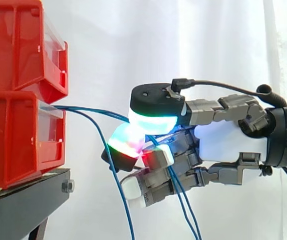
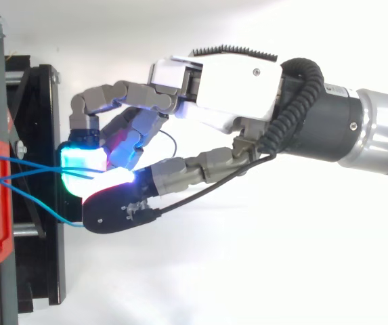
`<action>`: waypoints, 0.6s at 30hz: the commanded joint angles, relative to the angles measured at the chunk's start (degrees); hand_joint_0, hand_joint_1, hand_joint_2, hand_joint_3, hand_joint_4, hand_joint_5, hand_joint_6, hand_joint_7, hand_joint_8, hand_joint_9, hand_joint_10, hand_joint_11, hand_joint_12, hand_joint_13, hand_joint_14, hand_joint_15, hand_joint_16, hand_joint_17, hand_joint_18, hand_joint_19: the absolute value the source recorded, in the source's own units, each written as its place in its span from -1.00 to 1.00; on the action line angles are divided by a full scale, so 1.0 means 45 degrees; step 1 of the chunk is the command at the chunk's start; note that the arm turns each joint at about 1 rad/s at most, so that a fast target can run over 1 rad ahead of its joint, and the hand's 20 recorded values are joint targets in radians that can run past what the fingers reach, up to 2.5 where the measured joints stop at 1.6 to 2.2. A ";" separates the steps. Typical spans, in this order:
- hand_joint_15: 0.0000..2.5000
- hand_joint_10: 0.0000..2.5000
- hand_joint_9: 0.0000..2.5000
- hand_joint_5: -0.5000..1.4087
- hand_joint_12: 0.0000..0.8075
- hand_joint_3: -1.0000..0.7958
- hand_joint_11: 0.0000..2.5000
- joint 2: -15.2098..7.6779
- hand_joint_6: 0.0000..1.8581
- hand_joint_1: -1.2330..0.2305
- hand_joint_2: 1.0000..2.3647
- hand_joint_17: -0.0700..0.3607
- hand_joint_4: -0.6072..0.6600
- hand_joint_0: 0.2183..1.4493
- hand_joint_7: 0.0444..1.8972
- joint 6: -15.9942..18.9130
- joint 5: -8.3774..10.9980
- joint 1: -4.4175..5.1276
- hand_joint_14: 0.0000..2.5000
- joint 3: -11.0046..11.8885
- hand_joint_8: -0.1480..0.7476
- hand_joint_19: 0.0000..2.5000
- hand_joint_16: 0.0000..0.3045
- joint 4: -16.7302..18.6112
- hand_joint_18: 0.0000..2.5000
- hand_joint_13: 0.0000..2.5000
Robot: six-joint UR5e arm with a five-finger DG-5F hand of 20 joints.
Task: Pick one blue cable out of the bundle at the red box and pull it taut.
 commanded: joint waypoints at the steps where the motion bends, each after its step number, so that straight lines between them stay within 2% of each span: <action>1: -0.66 -0.98 -0.13 -0.54 -0.03 -0.07 -0.13 0.0011 -0.39 -0.41 -0.97 -0.10 0.34 -0.39 0.41 -0.0017 0.0000 0.0015 -0.99 0.0011 0.12 -0.64 -0.64 0.0000 -0.54 -0.50; 4: -0.66 -0.98 -0.14 -0.57 -0.04 -0.26 -0.12 0.0011 -0.24 -0.45 -0.98 -0.11 0.25 -0.44 0.20 -0.0017 0.0000 0.0015 -0.99 0.0011 0.11 -0.63 -0.64 0.0000 -0.55 -0.50; 5: -0.66 -0.98 -0.14 -0.58 -0.03 -0.36 -0.11 0.0011 -0.21 -0.46 -0.99 -0.10 0.25 -0.45 0.18 -0.0017 0.0000 0.0015 -0.99 0.0011 0.12 -0.64 -0.64 0.0000 -0.55 -0.50; 6: -0.66 -0.98 -0.14 -0.58 -0.03 -0.37 -0.11 -0.0009 -0.21 -0.45 -0.99 -0.10 0.26 -0.45 0.17 -0.0017 0.0000 0.0015 -0.99 0.0030 0.12 -0.63 -0.64 0.0000 -0.55 -0.50; 7: -0.66 -0.99 -0.13 -0.58 -0.02 -0.44 -0.11 0.0011 -0.18 -0.40 -1.00 -0.09 0.27 -0.49 0.12 -0.0017 0.0000 0.0015 -0.99 0.0030 0.13 -0.63 -0.63 0.0000 -0.55 -0.50; 9: -0.66 -0.99 -0.10 -0.57 -0.01 -0.44 -0.10 0.0011 -0.17 -0.26 -1.00 -0.09 0.28 -0.51 0.12 -0.0036 0.0000 0.0015 -0.99 0.0089 0.16 -0.63 -0.63 0.0000 -0.54 -0.49; 13: -0.65 -0.98 -0.07 -0.56 -0.06 -0.39 -0.12 0.0011 -0.18 0.01 -0.99 -0.13 0.26 -0.40 0.07 -0.0115 0.0000 0.0035 -0.99 0.0089 0.11 -0.60 -0.65 0.0000 -0.54 -0.47; 15: -0.65 -0.98 -0.03 -0.53 -0.07 -0.34 -0.17 0.0011 -0.27 0.02 -0.99 -0.14 0.38 -0.37 0.17 -0.0115 0.0000 0.0035 -0.99 0.0089 0.10 -0.60 -0.66 0.0000 -0.52 -0.45; 16: -0.65 -0.98 -0.02 -0.51 -0.08 -0.32 -0.20 -0.0009 -0.40 0.02 -0.99 -0.14 0.44 -0.35 0.40 -0.0115 0.0000 0.0035 -0.99 0.0108 0.10 -0.60 -0.66 0.0000 -0.52 -0.45; 17: -0.66 -0.98 -0.01 -0.50 -0.08 -0.29 -0.22 0.0011 -0.46 0.00 -0.98 -0.14 0.50 -0.34 0.50 -0.0095 0.0000 0.0035 -0.99 0.0108 0.09 -0.59 -0.66 0.0000 -0.51 -0.45; 18: -0.66 -0.98 -0.01 -0.50 -0.08 -0.28 -0.23 0.0011 -0.46 0.00 -0.98 -0.14 0.53 -0.34 0.49 -0.0115 0.0000 0.0035 -0.99 0.0108 0.10 -0.60 -0.66 0.0000 -0.51 -0.45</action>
